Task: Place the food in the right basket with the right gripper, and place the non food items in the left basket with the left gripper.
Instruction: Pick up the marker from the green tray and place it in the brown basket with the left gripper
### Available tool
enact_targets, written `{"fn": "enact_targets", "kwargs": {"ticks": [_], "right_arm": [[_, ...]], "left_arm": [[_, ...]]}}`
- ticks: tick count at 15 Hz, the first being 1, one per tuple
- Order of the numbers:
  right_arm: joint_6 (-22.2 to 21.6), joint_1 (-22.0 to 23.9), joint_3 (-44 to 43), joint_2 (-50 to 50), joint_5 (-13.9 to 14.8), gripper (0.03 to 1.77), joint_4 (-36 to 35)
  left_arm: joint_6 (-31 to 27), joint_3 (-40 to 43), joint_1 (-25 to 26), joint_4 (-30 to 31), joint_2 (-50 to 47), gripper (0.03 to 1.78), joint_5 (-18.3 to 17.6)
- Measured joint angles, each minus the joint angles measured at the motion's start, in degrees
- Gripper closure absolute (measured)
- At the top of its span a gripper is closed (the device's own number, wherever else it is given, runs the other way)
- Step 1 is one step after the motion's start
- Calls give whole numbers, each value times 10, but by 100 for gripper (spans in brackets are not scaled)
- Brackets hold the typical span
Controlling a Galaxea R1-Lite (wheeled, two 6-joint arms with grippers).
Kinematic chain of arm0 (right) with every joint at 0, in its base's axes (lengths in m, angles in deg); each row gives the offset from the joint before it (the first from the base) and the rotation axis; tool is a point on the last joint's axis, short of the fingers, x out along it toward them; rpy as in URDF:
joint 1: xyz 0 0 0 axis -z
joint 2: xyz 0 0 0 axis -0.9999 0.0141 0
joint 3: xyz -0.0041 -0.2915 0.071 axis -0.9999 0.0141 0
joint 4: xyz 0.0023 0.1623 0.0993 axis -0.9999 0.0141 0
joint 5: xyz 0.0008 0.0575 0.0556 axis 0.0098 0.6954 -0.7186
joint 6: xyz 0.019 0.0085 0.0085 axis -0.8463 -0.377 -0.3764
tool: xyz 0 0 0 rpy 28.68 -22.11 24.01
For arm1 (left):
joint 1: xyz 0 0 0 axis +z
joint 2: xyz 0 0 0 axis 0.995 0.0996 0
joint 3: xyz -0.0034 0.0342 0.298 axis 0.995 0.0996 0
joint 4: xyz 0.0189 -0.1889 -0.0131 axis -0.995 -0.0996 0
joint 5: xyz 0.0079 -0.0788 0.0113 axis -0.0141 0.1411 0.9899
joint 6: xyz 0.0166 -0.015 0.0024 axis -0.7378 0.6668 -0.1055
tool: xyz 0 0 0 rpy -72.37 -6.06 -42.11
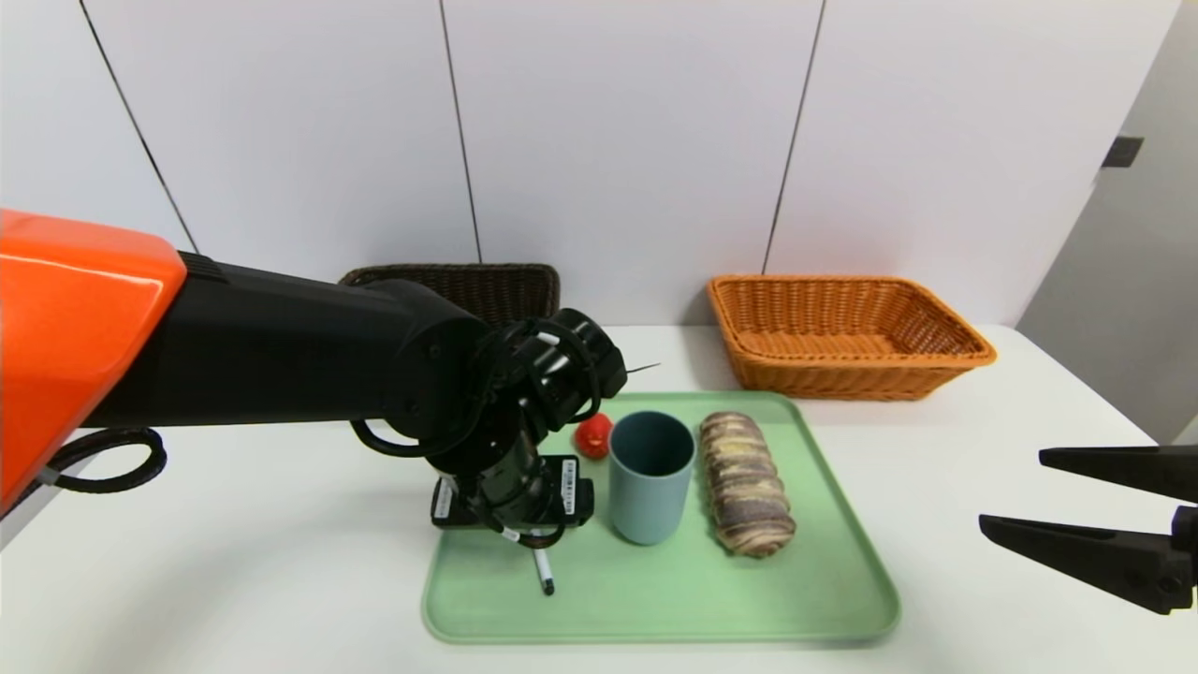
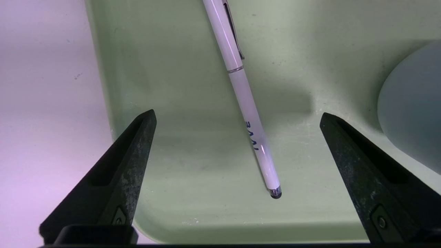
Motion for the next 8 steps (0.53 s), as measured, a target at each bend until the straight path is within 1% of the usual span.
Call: {"fn": "enact_targets", "kwargs": {"ticks": [8], "right_arm": [[0,0,0,-2,0,10,0]], "left_arm": [[2,3,-1,1,18,12,3]]}}
